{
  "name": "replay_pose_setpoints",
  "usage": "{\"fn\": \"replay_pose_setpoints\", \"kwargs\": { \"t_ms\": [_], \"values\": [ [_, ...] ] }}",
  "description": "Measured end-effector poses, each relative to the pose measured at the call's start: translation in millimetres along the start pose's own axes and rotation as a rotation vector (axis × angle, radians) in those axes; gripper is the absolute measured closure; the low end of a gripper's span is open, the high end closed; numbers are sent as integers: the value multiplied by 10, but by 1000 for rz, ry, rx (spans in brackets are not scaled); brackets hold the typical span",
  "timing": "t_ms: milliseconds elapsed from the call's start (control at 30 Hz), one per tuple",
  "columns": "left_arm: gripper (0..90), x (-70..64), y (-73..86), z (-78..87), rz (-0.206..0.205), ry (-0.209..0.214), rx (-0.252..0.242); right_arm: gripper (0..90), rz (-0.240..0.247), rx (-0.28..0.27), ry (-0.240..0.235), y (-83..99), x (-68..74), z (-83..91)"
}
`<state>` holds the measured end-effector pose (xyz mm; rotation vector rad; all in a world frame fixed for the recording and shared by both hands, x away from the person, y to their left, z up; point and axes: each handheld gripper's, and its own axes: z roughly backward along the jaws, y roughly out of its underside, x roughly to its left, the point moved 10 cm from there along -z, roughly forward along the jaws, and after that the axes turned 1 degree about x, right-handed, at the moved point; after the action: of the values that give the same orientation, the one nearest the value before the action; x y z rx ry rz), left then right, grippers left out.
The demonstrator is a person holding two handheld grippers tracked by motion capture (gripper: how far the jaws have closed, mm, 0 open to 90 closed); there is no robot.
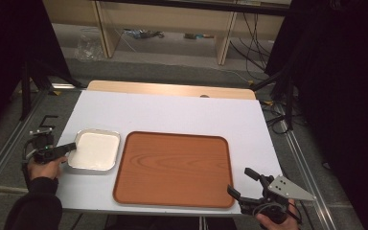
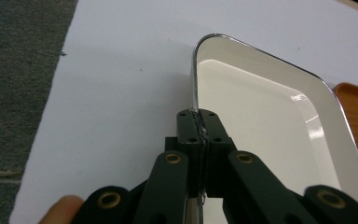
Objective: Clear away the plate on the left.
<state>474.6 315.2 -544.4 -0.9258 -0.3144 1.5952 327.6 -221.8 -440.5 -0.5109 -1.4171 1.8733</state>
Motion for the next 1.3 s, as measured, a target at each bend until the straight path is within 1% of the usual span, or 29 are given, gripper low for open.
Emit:
{"fn": "replay_pose_setpoints", "kwargs": {
  "t_ms": [33,67,100,133,167,233,267,300,333,367,400,433,500,533,567,633,667,700,733,767,833,933,1033,1100,1133,1167,1200,1233,1300],
  "values": [
    [882,9,-13,19,10,-3,-5,162,5,-10,3,-8,-8,-8],
    [882,14,-27,41,20,7,-18,162,-32,7,-13,7,30,-3],
    [882,17,-43,55,25,16,-33,162,-5,3,-1,-1,4,5],
    [882,20,-58,69,37,19,-42,162,-6,3,-2,0,7,2],
    [882,25,-71,81,41,29,-49,162,-1,-7,-2,-6,3,-9],
    [882,23,-84,99,49,35,-53,162,0,-7,1,-6,-2,-10],
    [882,20,-84,110,50,36,-53,162,-4,3,0,-1,4,5],
    [882,1,-85,122,51,44,-53,162,1,-1,0,-3,2,1],
    [882,-13,-88,127,49,50,-54,162,-7,3,-2,0,10,4],
    [882,-37,-99,129,43,67,-61,162,-3,1,-1,-1,5,0],
    [882,-54,-101,138,46,66,-56,163,1,-8,0,-6,0,-12],
    [882,-75,-107,138,37,78,-58,163,1,-7,1,-5,-2,-10],
    [882,-118,-103,141,40,88,-57,163,-4,1,-1,-1,6,2],
    [882,-137,-100,141,31,100,-55,163,-1,0,-1,-1,3,-2],
    [882,-163,-100,146,36,100,-55,163,0,-10,-2,-8,2,-12],
    [882,-202,-98,150,25,115,-54,163,3,-5,3,-5,-5,-5],
    [882,-238,-95,154,23,122,-57,163,-5,3,-1,-1,4,5],
    [882,-274,-91,158,18,133,-55,163,-4,2,-1,-1,3,3],
    [882,-313,-87,160,14,143,-52,163,6,-12,0,-10,-3,-10],
    [882,-355,-85,159,11,148,-52,163,3,-9,-1,-7,-3,-10],
    [882,-429,-53,153,-3,153,-28,163,-3,-1,-2,-4,-2,3],
    [882,-622,12,114,-22,189,-7,163,2,-10,-3,-8,-2,-9],
    [882,-815,57,74,-64,216,13,164,-2,-1,-3,-5,-1,2],
    [882,-924,83,54,-84,233,22,164,-37,3,-22,3,39,-6],
    [882,-982,97,41,-90,241,26,164,-35,1,-21,2,37,-6],
    [882,-1018,110,28,-94,247,30,164,6,-8,1,-9,-12,-4],
    [882,-1054,128,15,-92,257,35,164,-3,-1,-1,-6,-9,7],
    [882,-1092,146,4,-87,267,42,164,2,-9,-1,-12,-11,3],
    [882,-1154,172,-5,-96,280,50,164,4,-9,1,-11,-10,2]
  ]
}}
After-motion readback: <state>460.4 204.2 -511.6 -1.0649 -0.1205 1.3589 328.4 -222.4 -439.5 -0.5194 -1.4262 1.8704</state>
